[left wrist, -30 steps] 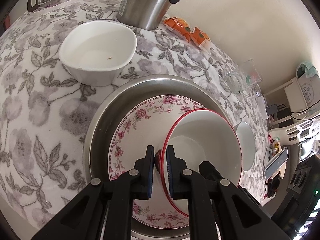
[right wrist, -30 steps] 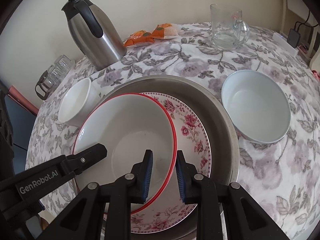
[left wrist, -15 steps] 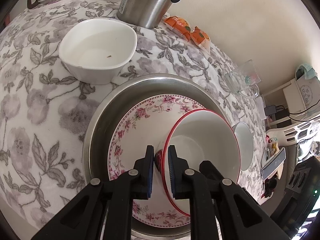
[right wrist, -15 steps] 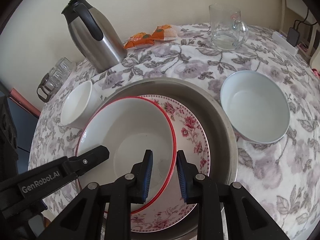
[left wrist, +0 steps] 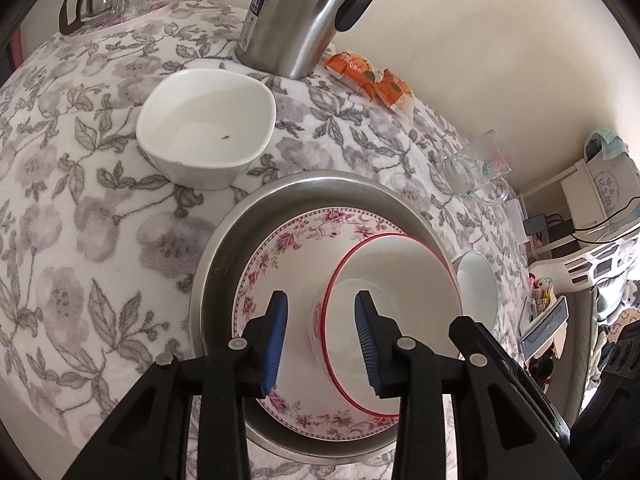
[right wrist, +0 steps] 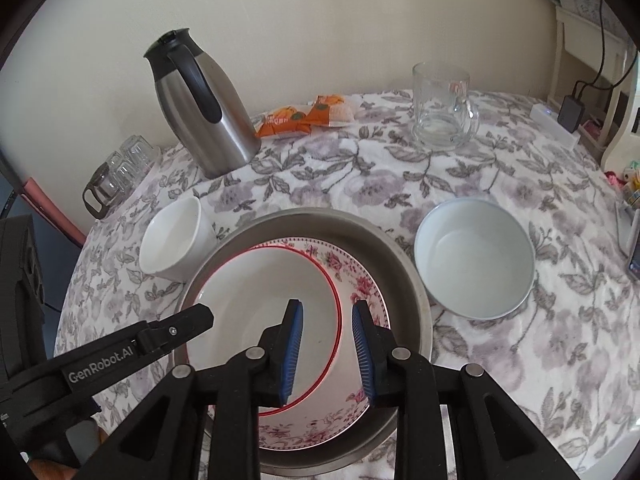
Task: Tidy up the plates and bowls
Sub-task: 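Open both grippers and release the bowl rim, then move both grippers toward the square white bowl beside the thermos, then close both grippers on the square white bowl's rim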
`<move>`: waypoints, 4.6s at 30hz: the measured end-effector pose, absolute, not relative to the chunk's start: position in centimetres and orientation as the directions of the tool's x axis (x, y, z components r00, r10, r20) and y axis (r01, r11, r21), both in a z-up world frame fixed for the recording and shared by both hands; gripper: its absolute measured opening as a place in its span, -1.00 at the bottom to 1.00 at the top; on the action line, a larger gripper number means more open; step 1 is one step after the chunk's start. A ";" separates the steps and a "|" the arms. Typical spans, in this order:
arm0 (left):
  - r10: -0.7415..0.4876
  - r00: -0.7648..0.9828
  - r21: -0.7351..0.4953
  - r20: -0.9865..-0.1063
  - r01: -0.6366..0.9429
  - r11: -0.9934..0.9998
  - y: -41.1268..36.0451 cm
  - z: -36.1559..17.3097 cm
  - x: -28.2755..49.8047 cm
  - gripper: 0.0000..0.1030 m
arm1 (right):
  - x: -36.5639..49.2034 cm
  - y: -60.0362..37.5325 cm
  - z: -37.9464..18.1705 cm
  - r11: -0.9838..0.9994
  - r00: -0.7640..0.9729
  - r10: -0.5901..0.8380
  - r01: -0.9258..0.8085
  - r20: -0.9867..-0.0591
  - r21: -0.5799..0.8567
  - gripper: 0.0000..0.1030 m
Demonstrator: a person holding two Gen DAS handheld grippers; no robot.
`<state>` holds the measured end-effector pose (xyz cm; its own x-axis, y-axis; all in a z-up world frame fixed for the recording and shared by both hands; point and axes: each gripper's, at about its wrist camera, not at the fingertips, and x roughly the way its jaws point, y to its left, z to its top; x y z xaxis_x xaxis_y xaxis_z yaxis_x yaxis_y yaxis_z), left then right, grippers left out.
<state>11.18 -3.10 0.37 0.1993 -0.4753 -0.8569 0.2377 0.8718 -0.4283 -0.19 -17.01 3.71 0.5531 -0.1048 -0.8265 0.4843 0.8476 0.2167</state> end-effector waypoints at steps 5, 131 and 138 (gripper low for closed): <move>-0.461 0.242 -0.410 -0.854 0.232 0.882 -2.4 1.6 11.2 0.08 | -0.4 -17.0 4.3 0.853 0.535 -0.147 0.495 -0.832 0.168 0.31; -0.415 0.419 -0.474 -0.808 -0.044 0.879 7.5 -5.8 24.4 0.13 | 21.3 -9.6 -1.3 0.946 0.391 -0.042 0.312 -0.920 0.089 -0.13; -0.423 0.411 -0.477 -0.808 -0.034 0.878 7.3 -6.2 24.5 -0.06 | 21.9 -9.1 -2.4 0.947 0.370 -0.027 0.307 -0.929 0.095 -0.19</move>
